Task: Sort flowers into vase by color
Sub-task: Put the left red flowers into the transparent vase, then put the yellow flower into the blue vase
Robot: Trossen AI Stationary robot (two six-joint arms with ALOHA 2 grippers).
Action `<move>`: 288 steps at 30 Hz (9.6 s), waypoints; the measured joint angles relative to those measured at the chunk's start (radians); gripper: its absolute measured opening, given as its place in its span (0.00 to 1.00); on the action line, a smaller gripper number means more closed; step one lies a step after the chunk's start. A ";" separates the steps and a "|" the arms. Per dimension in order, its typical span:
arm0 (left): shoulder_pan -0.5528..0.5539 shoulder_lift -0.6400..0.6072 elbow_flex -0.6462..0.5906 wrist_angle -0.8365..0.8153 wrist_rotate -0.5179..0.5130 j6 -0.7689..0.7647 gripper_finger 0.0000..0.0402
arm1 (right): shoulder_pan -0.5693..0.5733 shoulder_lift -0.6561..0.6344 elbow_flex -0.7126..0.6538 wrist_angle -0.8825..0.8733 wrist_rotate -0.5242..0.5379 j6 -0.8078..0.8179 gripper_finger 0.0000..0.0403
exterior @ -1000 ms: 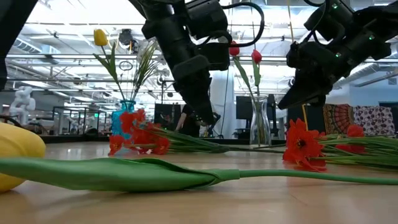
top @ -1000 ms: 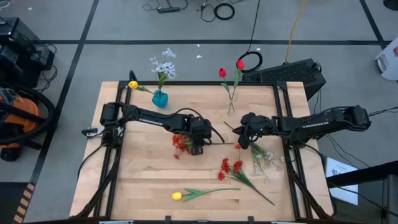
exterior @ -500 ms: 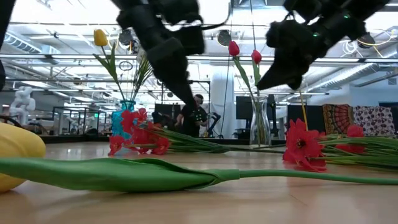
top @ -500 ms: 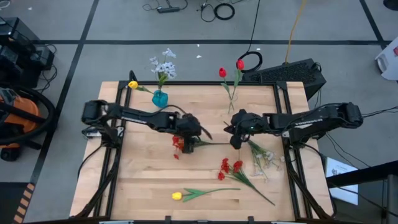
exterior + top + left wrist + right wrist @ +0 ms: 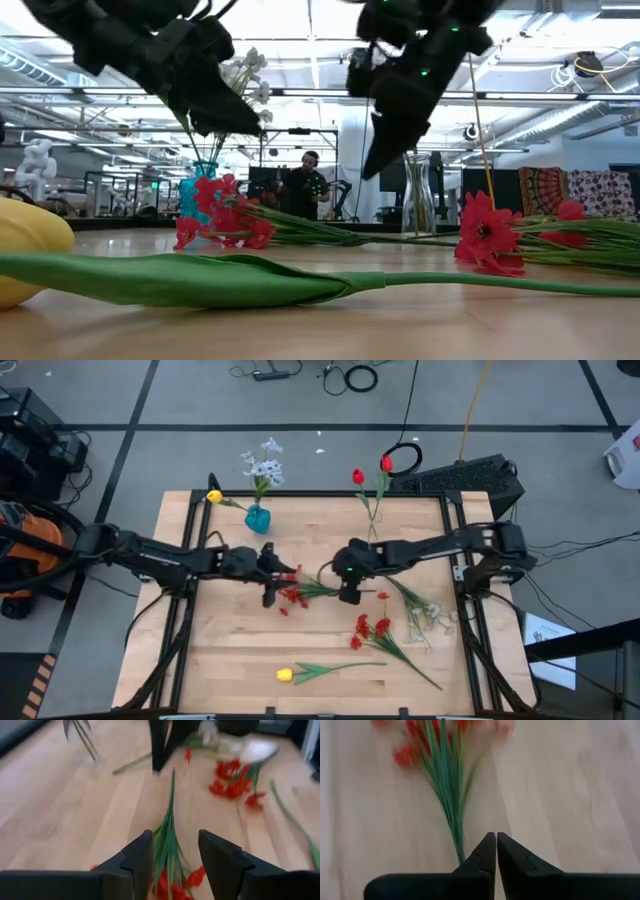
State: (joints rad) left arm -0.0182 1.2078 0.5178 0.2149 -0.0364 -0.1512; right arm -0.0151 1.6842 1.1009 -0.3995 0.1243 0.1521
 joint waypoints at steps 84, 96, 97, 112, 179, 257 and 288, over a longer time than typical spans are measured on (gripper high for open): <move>-0.022 -0.095 -0.188 0.197 -0.077 0.035 0.40 | -0.140 -0.922 -0.745 1.023 0.287 -0.126 0.01; -0.022 -0.095 -0.188 0.219 -0.077 0.036 0.40 | -0.396 -0.774 -0.745 1.222 0.060 -0.118 0.01; -0.022 -0.095 -0.188 0.223 -0.077 0.036 0.40 | -0.413 -0.762 -0.745 1.236 0.040 -0.118 0.01; -0.022 -0.095 -0.188 0.223 -0.077 0.036 0.40 | -0.585 -0.533 -0.745 1.421 -0.131 -0.085 0.01; -0.022 -0.095 -0.188 0.188 -0.073 0.027 0.40 | -0.592 -0.829 -0.908 1.115 -0.126 -0.198 0.46; -0.457 0.888 1.059 -0.825 -0.058 -0.432 0.40 | -0.392 -1.054 -0.464 -0.569 0.085 0.300 0.00; -0.424 1.000 1.080 -0.797 0.158 -0.266 0.10 | -0.392 -1.055 -0.465 -0.550 0.086 0.247 0.00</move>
State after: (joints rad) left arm -0.4421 2.2082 1.5978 -0.5824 0.1215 -0.4172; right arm -0.4072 0.6296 0.6357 -0.9494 0.2107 0.3988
